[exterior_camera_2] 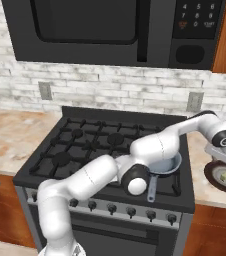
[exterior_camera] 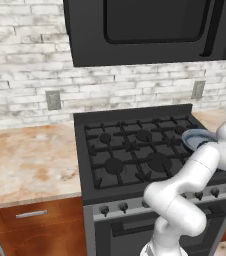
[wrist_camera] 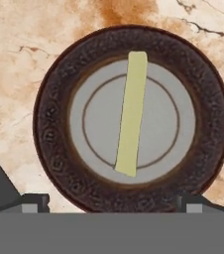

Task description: Pick up the butter stick and place it in the pan. Then turn on the burner for the pan.

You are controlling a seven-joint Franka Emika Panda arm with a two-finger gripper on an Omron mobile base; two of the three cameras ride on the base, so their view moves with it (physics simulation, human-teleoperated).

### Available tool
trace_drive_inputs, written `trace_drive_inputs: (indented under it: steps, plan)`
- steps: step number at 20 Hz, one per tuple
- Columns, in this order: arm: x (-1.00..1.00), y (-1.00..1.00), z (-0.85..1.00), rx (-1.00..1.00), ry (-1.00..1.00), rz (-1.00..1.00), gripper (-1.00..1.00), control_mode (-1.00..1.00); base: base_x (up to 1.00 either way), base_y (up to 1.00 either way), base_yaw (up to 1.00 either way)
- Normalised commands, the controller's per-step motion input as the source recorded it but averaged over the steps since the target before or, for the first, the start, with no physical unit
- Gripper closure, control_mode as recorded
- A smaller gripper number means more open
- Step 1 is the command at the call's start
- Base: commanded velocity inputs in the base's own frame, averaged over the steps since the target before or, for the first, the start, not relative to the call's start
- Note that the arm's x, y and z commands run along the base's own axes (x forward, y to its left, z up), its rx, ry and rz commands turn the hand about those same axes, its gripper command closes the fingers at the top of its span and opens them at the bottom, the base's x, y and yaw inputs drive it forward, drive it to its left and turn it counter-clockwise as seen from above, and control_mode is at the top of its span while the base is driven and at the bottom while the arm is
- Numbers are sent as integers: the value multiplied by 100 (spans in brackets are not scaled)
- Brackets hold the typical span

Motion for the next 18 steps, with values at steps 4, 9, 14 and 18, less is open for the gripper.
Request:
trace_drive_inputs:
  steps: [4, 9, 14, 18]
  plan:
    - [9, -19, -9, 0, 0, -1, -100, -100, 0, 0, 0]
    - [11, -8, -2, 0, 0, -1, -100, -100, 0, 0, 0]
    - [8, -15, -6, 5, 0, 0, -100, -100, 0, 0, 0]
    - [2, -21, -7, 7, 0, 0, -100, -100, 0, 0, 0]
